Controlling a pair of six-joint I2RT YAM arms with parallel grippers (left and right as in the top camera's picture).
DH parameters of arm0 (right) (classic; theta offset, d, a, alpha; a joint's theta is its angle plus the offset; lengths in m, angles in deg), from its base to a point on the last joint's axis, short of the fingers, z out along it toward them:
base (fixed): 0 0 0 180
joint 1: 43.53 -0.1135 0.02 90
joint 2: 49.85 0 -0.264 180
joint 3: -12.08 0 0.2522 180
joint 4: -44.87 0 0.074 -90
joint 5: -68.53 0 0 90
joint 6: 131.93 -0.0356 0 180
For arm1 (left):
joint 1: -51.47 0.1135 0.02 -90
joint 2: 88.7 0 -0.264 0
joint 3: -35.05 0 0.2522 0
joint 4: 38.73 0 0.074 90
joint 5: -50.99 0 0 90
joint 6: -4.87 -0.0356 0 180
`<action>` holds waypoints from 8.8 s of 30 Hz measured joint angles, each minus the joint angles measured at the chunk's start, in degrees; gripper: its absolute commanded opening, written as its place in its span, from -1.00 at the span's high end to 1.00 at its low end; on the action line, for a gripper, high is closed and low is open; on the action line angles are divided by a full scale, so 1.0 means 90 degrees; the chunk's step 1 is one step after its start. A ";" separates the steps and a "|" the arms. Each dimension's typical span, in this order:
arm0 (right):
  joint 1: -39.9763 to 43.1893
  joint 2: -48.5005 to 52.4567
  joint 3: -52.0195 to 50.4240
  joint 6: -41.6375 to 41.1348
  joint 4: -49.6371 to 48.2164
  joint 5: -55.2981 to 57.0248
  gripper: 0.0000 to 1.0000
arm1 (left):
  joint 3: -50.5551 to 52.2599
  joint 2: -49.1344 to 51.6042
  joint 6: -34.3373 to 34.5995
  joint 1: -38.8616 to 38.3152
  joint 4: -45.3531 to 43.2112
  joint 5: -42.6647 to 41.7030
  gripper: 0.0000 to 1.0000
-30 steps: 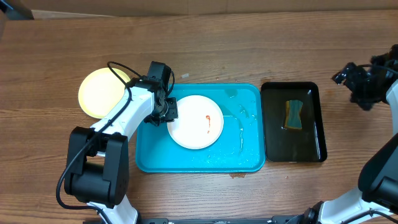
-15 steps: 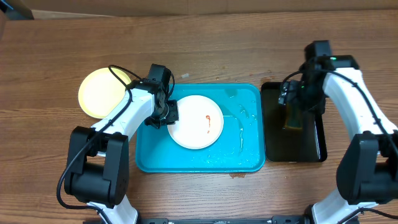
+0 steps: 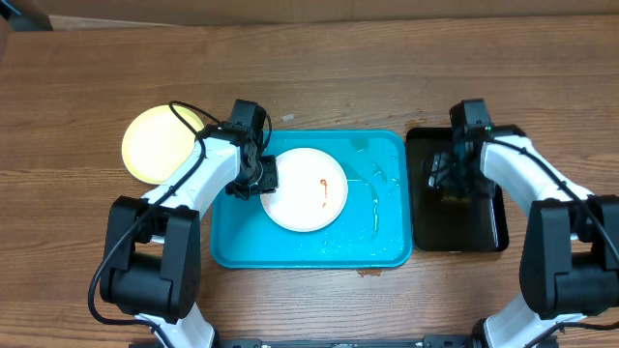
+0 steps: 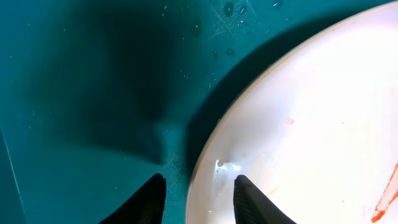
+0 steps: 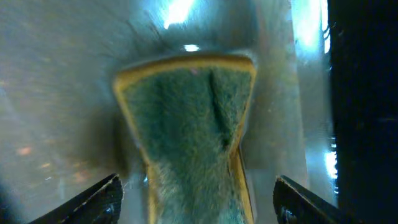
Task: Clean dirty plates on tray and stack at the side
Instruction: 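Lower the right gripper into the black tray and grasp the sponge, then rub the sponge in the black tray's water with the right gripper, then scrub the held white plate with the sponge in the right gripper, then return the sponge to the black tray with the right gripper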
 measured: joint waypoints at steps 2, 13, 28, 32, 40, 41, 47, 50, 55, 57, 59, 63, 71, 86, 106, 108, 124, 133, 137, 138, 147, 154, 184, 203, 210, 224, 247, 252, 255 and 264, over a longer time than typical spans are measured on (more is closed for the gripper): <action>0.0000 0.0000 -0.0202 -0.0032 -0.0180 0.0002 0.23 | 0.0000 0.0000 -0.0002 0.0000 -0.0002 0.0000 0.20; 0.0000 -0.0131 -0.0408 0.0182 -0.0430 -0.0012 -0.28 | 0.0002 0.0000 -0.0002 0.0000 -0.0005 0.0000 0.17; 0.0000 -0.0131 -0.0466 0.0355 -0.1030 0.0036 -0.43 | 0.0002 0.0000 -0.0002 0.0000 -0.0002 0.0000 0.16; 0.0000 -0.0131 -0.0478 0.0374 -0.1520 0.0070 -0.43 | 0.0002 0.0000 0.0000 0.0000 -0.0005 0.0000 0.17; 0.0000 -0.0131 -0.0478 0.0379 -0.1834 0.0219 0.81 | 0.0002 0.0000 -0.0002 0.0000 -0.0002 0.0000 0.17; 0.0000 -0.0131 -0.0478 0.0376 -0.1843 0.0226 0.92 | 0.0002 0.0000 0.0000 0.0000 0.0000 0.0000 0.17; 0.0000 -0.0131 -0.0478 0.0391 -0.1843 0.0185 0.46 | 0.0002 0.0000 -0.0002 -0.0041 -0.0002 -0.0002 0.17; 0.0000 -0.0131 -0.0393 0.0372 -0.1341 0.0175 0.38 | 0.0002 0.0000 0.0000 -0.0041 0.0002 -0.0002 0.17; 0.0000 -0.0131 -0.0189 0.0364 -0.0707 0.0168 -0.05 | 0.0002 0.0000 -0.0002 -0.0041 0.0019 -0.0002 0.19; 0.0000 -0.0131 -0.0189 0.0359 -0.0646 0.0160 -0.30 | 0.0002 0.0000 0.0000 -0.0041 0.0017 0.0000 0.19; 0.0000 -0.0131 -0.0189 0.0357 -0.0610 0.0158 -0.51 | 0.0002 0.0000 -0.0002 -0.0041 -0.0005 0.0000 0.18; 0.0000 -0.0131 -0.0204 0.0381 -0.0619 0.0158 -0.59 | 0.0002 0.0000 -0.0002 -0.0041 -0.0005 -0.0002 0.19; 0.0000 -0.0131 -0.0204 0.0376 -0.0410 0.0155 -0.59 | 0.0002 0.0000 0.0000 -0.0041 0.0010 -0.0002 0.22; 0.0000 -0.0131 -0.0250 0.0408 -0.0029 -0.0784 0.75 | 0.0002 0.0000 0.0000 -0.0041 -0.0039 -0.0005 0.24; 0.0000 -0.0131 -0.0267 0.0508 -0.0036 -0.1010 0.92 | 0.0092 0.0000 0.0000 -0.0041 -0.0119 -0.0046 0.59; 0.0000 -0.0131 -0.0267 0.0551 -0.0049 -0.1010 0.92 | 0.0202 0.0000 0.0005 -0.0041 -0.0202 -0.0046 0.71; -0.0034 -0.0202 0.0872 0.0367 0.1192 -0.0466 0.92 | 0.0321 -0.0015 0.0206 -0.0041 -0.0272 -0.0483 0.76; -0.0083 -0.0274 0.0954 0.0287 0.1433 -0.0199 0.92 | 0.0333 -0.0015 0.0398 -0.0034 -0.0486 -0.0597 0.92; -0.0083 -0.0274 0.0954 0.0362 0.1469 -0.0134 0.92 | 0.0330 -0.0015 0.0386 -0.0034 -0.0423 -0.0629 0.92; -0.0083 -0.0274 0.0954 0.0427 0.1489 -0.0124 0.92 | 0.0330 -0.0015 0.0386 -0.0027 -0.0379 -0.0668 0.92; -0.0151 -0.0274 0.0954 0.0899 0.1486 0.0306 0.92 | 0.0333 -0.0015 0.0408 -0.0024 -0.0306 -0.0976 0.77; -0.0328 -0.0274 0.0974 0.1107 0.1540 0.0328 0.92 | 0.0333 -0.0015 0.0391 -0.0024 -0.0454 -0.0908 0.92; -0.3405 0.1020 0.2453 0.1149 0.0979 -0.0087 0.92 | 0.0333 -0.0015 0.0393 -0.0321 -0.0457 -0.1054 0.92; -0.3303 0.1751 0.2487 0.0704 0.0787 -0.0976 0.92 | 0.0333 -0.0015 0.0393 -0.0321 -0.0452 -0.1047 0.92; -0.3116 0.1775 0.2521 0.0712 0.0833 -0.1593 0.92 | 0.0333 -0.0015 0.0391 -0.0321 -0.0452 -0.1047 0.92; -0.3104 0.1991 0.2538 0.0828 0.0117 -0.4141 0.92 | 0.0333 -0.0015 0.0391 -0.0321 -0.0457 -0.1052 0.91; 0.0180 0.1734 0.3728 0.1780 0.3320 -0.3002 0.92 | 0.0333 -0.0015 0.0440 -0.0321 -0.0476 -0.1054 0.42; 0.0262 0.1724 0.3053 0.1503 0.2824 -0.1625 0.92 | 0.0333 -0.0015 0.0440 -0.0321 -0.0481 -0.1054 0.38; 0.0262 0.1724 0.2720 0.1418 0.2492 -0.1212 0.74 | 0.0333 -0.0015 0.0440 -0.0321 -0.0483 -0.1052 0.37; 0.0260 0.1722 0.2616 0.1297 0.2324 -0.0884 -0.10 | 0.0333 -0.0015 0.0440 -0.0321 -0.0483 -0.1052 0.32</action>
